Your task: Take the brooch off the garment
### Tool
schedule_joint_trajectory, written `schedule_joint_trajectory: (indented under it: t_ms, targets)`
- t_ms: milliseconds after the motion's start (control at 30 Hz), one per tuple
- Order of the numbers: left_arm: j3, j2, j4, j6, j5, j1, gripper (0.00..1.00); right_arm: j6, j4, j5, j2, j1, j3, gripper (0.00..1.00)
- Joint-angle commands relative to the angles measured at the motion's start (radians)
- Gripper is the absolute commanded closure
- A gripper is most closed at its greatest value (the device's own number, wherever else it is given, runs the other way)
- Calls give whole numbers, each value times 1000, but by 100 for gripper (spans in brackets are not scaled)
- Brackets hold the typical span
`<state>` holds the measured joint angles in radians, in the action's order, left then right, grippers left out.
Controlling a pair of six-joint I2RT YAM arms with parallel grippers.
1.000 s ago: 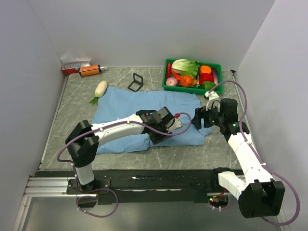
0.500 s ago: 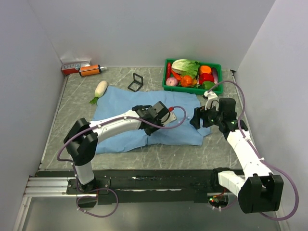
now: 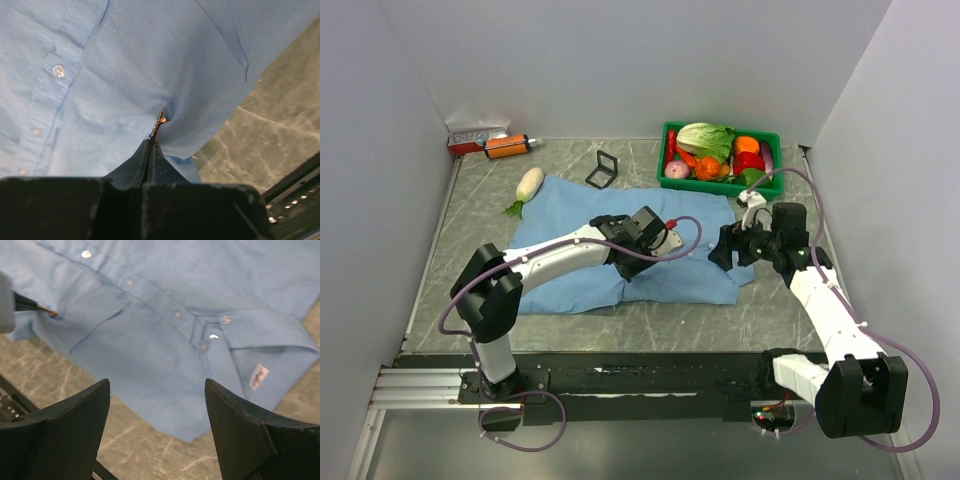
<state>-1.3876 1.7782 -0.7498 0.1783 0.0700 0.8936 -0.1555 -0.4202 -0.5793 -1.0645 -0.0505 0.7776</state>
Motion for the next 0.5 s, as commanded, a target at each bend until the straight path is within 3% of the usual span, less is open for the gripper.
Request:
schedule_joint_trajectory:
  t_ms: [0,233,467]
  targets:
    - [19,-68,6,-75,-158,-45,99,-102,3,-119,21,-101,14,18]
    - [108,-164,90,-225,-315,-165,99,-275,121,-128,66,-313,-38,17]
    - [232,-269,254,-329,-421,-197,99,-332,262,-39,-116,-518,5,16]
